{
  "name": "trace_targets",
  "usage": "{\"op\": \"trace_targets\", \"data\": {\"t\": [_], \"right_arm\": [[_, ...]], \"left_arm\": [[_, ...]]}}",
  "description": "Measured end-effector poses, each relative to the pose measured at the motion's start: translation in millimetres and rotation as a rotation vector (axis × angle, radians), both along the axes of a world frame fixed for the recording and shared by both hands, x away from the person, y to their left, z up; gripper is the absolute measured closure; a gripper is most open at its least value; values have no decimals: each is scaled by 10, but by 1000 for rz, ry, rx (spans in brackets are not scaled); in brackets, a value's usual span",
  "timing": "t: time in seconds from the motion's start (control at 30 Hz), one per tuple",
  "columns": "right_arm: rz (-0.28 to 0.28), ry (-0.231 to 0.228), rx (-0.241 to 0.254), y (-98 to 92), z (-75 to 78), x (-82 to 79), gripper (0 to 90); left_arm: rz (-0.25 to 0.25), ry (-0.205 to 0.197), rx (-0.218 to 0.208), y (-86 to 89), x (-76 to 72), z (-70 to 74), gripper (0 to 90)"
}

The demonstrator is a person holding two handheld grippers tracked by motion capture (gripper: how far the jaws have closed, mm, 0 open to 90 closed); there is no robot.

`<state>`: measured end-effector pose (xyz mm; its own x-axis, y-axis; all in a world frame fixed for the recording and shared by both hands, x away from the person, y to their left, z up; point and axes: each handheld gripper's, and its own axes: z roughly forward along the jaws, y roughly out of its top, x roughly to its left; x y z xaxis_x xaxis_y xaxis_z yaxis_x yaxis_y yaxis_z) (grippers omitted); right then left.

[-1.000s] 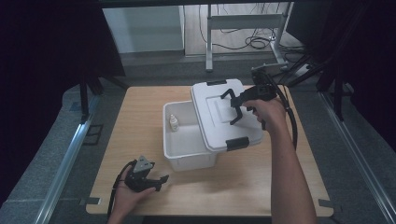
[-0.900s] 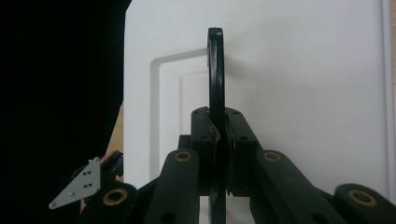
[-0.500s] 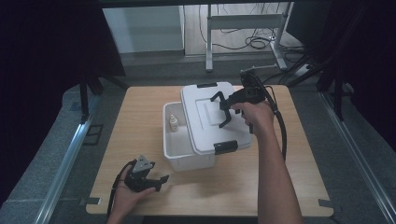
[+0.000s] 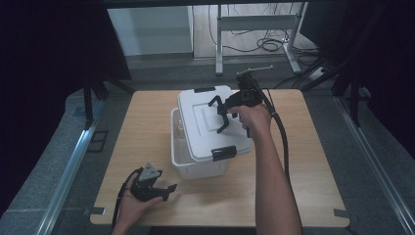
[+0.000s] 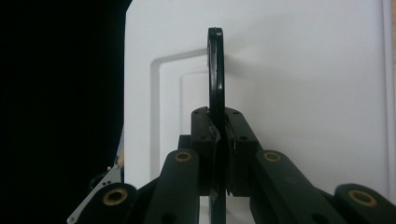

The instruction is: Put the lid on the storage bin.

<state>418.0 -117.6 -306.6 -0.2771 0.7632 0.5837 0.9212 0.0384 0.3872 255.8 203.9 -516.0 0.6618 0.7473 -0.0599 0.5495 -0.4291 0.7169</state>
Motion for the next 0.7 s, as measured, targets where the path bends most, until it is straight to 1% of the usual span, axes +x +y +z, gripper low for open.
{"op": "trace_targets", "data": {"t": [0.1, 0.2, 0.3, 0.47, 0.57, 0.7], "right_arm": [[0, 5, 4, 60, -22, 12, 849], [15, 18, 5, 110, -51, 30, 849], [14, 21, -1, 144, -73, 45, 849], [1, 22, 8, 189, -90, 59, 849], [12, 28, -2, 230, -106, 70, 849], [4, 29, -11, 304, -133, 95, 849]], "left_arm": [[-1, 0, 1, -2, 1, -1, 221], [-1, 2, 3, -7, 4, -7, 221], [-4, 3, 3, -12, 5, -9, 220], [-5, 0, -2, -8, 2, 2, 219], [-3, -1, -2, -9, 2, 1, 219], [-5, -2, -3, -14, 1, 3, 216]]}}
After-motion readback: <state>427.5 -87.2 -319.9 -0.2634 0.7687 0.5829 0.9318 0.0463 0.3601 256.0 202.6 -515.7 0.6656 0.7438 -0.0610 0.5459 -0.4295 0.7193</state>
